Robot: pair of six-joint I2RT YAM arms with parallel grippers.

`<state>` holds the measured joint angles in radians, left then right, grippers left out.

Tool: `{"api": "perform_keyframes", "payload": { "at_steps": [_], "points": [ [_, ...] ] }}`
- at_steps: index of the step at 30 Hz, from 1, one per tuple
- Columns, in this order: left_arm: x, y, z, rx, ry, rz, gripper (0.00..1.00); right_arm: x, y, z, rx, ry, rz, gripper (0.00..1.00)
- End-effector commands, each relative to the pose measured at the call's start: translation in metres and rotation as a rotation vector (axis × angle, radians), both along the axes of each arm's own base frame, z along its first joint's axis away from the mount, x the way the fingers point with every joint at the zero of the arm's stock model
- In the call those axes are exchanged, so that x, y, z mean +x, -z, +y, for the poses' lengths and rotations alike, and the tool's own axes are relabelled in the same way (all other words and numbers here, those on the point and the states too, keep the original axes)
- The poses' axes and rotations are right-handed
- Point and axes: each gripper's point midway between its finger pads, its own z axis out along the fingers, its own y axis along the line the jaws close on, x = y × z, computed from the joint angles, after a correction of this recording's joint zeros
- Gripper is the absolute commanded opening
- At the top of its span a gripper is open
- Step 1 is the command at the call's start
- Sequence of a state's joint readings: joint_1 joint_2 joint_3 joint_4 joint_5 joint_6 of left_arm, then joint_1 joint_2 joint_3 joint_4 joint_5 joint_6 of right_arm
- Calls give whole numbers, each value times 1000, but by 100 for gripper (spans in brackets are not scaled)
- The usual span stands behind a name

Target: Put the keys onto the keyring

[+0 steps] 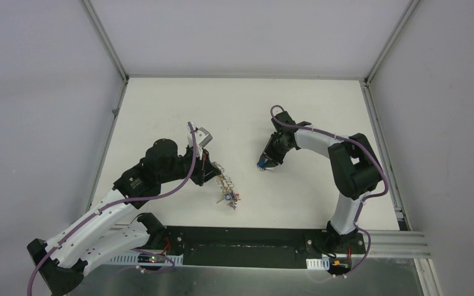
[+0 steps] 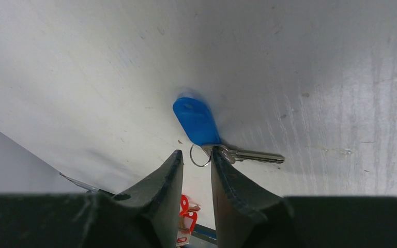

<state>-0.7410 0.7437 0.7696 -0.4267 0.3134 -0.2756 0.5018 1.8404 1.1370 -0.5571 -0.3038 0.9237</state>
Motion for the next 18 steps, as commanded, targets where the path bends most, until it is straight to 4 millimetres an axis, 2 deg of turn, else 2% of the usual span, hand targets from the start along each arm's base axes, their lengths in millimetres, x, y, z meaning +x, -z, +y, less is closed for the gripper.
{"api": "perform_keyframes", "payload": {
  "at_steps": [1,18],
  "points": [
    [1,-22,-3,-68,-11,-57,0,10,-5,8,18,15,-26,29],
    [1,-21,-2,-66,-16,-48,0,0,-15,16,79,6,-26,29]
  ]
}}
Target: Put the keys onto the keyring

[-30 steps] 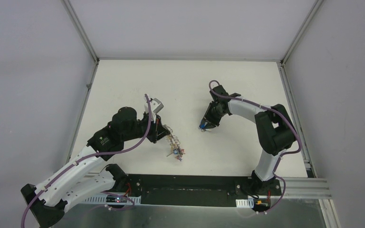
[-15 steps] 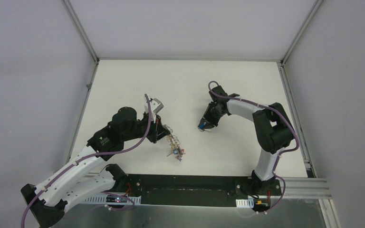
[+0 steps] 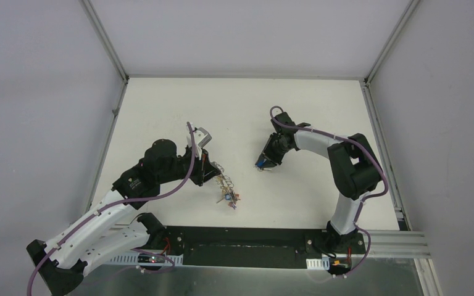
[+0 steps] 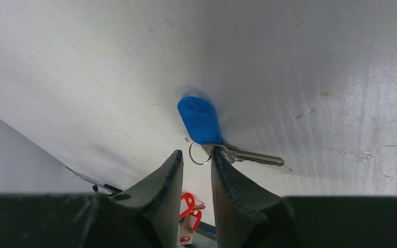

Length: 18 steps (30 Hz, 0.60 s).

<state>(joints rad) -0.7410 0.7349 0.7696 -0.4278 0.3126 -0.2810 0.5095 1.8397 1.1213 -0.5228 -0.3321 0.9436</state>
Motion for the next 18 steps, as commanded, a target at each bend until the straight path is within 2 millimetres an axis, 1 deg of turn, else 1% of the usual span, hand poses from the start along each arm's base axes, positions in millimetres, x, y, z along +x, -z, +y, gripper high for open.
{"api": "perform_keyframes", "payload": {
  "at_steps": [1,9,18],
  "points": [
    [2,-18,-3,-58,-15,-47,0,2,-15,9,47,4,-29,29],
    [3,-16,-3,-54,-19,-39,0,-5,-25,5,53,3,-48,29],
    [3,-16,-3,-55,-17,-36,0,-2,-18,10,57,2,-35,28]
  ]
}}
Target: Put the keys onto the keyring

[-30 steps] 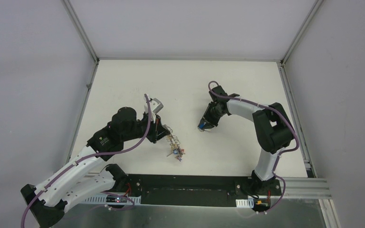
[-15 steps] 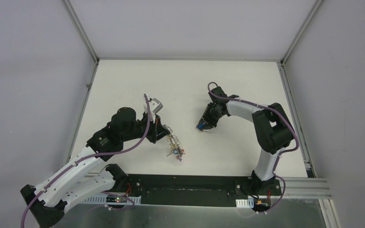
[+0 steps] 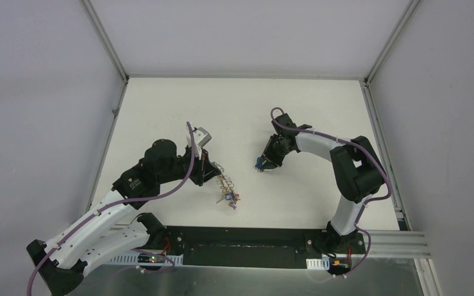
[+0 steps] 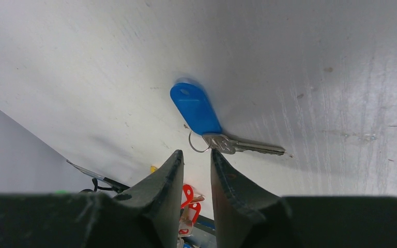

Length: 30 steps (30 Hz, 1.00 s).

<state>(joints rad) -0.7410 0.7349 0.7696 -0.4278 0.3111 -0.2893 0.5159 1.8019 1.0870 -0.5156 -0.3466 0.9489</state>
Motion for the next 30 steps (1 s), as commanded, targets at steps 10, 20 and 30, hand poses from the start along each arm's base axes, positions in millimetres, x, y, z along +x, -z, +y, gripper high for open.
{"api": "perform_keyframes", "payload": {
  "at_steps": [10,20,30],
  "points": [
    [3,-17,-2,-54,-18,-44,0,10,-4,10,32,6,-26,27],
    [2,-16,0,-50,-22,-47,0,15,-6,10,20,-3,-42,27],
    [3,-18,0,-46,-20,-51,0,27,-11,10,5,-13,-77,20]
  ]
}}
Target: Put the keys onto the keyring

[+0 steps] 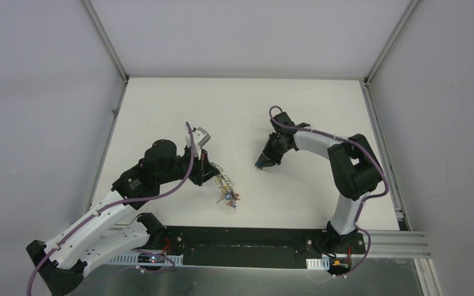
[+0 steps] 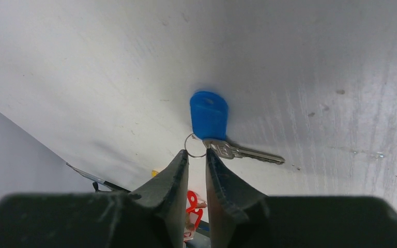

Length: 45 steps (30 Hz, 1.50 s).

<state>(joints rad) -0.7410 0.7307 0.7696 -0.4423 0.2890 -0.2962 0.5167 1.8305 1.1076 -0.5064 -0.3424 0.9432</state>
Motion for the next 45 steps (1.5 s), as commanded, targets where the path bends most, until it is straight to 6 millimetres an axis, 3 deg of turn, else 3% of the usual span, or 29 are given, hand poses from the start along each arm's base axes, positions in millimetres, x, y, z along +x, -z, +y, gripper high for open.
{"api": "perform_keyframes", "payload": {
  "at_steps": [1,5,11,15,20,24,37,45],
  "points": [
    [1,-20,-4,-55,4,-61,0,23,-16,8,10,-14,-76,17],
    [1,-21,-4,-54,5,-62,0,28,-17,8,7,-27,-85,9],
    [1,-22,-3,-52,5,-68,0,28,-25,3,-20,-76,-122,9],
    [1,-21,-3,-47,6,-70,0,27,-34,-3,-49,-195,-189,14],
    [1,-20,-4,-46,9,-65,0,15,-39,7,-19,-435,-267,26],
    [1,-20,-4,-46,7,-62,0,16,-40,4,-142,-542,-317,32],
    [2,-19,-3,-44,2,-61,0,21,-23,-4,-450,-751,-326,24],
    [1,-17,-4,-42,6,-51,0,20,-15,1,-457,-775,-327,23]
  ]
}}
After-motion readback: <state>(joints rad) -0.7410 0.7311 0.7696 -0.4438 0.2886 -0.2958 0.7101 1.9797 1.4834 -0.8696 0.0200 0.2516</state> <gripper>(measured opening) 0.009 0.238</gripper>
